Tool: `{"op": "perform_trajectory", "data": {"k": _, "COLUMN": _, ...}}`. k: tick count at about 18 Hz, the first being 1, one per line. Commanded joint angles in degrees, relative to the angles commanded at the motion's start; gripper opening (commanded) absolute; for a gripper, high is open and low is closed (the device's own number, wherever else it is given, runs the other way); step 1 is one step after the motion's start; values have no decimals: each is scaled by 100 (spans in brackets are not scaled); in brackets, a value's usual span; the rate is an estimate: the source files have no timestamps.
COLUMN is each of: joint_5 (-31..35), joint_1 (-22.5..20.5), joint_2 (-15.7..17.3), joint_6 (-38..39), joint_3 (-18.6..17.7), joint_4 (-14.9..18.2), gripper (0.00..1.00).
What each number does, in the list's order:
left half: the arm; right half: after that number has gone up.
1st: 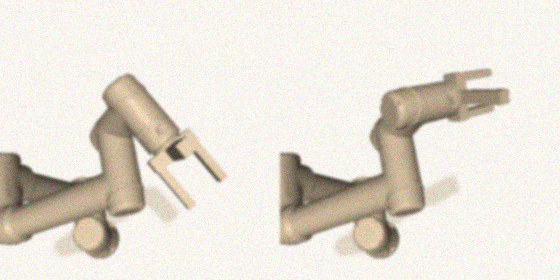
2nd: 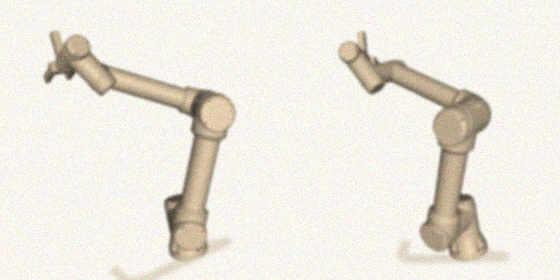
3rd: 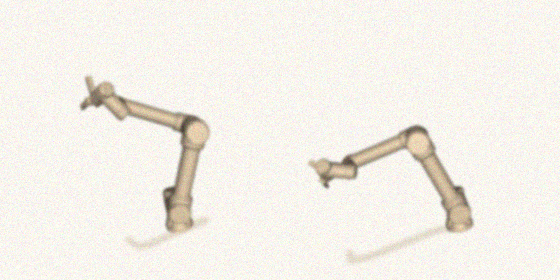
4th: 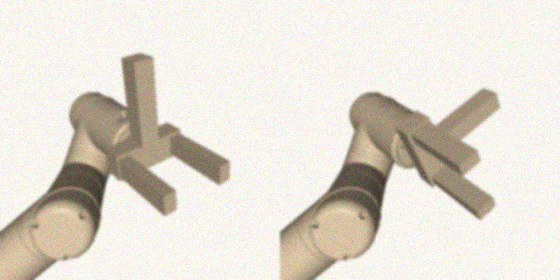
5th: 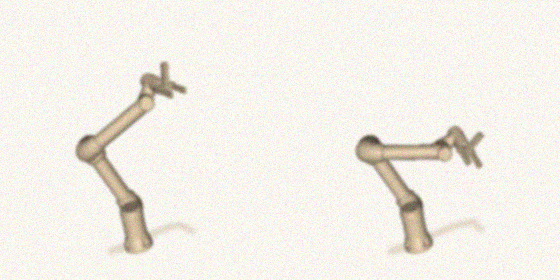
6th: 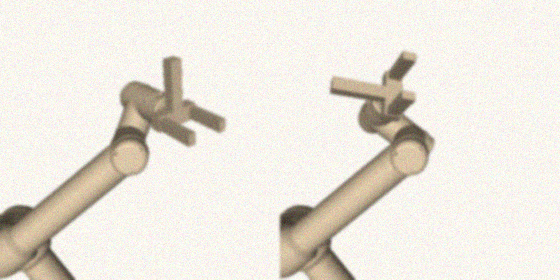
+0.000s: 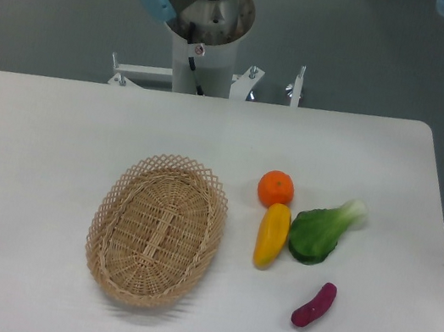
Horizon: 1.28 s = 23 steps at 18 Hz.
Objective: Pick up the sweet potato from the table
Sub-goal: 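Move the gripper in from the side toward the table objects, then lower the open gripper over the purple sweet potato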
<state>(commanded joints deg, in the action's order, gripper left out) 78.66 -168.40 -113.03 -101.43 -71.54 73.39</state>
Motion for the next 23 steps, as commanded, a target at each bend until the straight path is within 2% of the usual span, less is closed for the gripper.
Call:
{"op": "perform_trajectory", "data": {"k": 6, "joint_5": 0, "joint_1": 70, "joint_2": 0, "joint_6": 26, "joint_3": -106, "joint_4": -26, "gripper": 100}}
{"op": "perform_trajectory", "data": {"k": 13, "joint_5": 0, "joint_1": 333, "joint_2": -114, "joint_6": 588, "joint_3": -184, "joint_4": -53, "gripper": 100}}
{"op": "perform_trajectory", "data": {"k": 16, "joint_5": 9, "joint_1": 676, "joint_2": -351, "joint_6": 1009, "joint_3": -185, "joint_4": -298, "gripper": 100}}
{"op": "perform_trajectory", "data": {"k": 20, "joint_5": 53, "joint_1": 1185, "joint_2": -763, "joint_6": 1800, "joint_3": -194, "joint_4": -834, "gripper": 100}}
{"op": "perform_trajectory", "data": {"k": 23, "joint_5": 70, "joint_1": 1449, "joint_2": -1045, "joint_6": 2029, "joint_3": -264, "joint_4": -1142, "gripper": 100}}
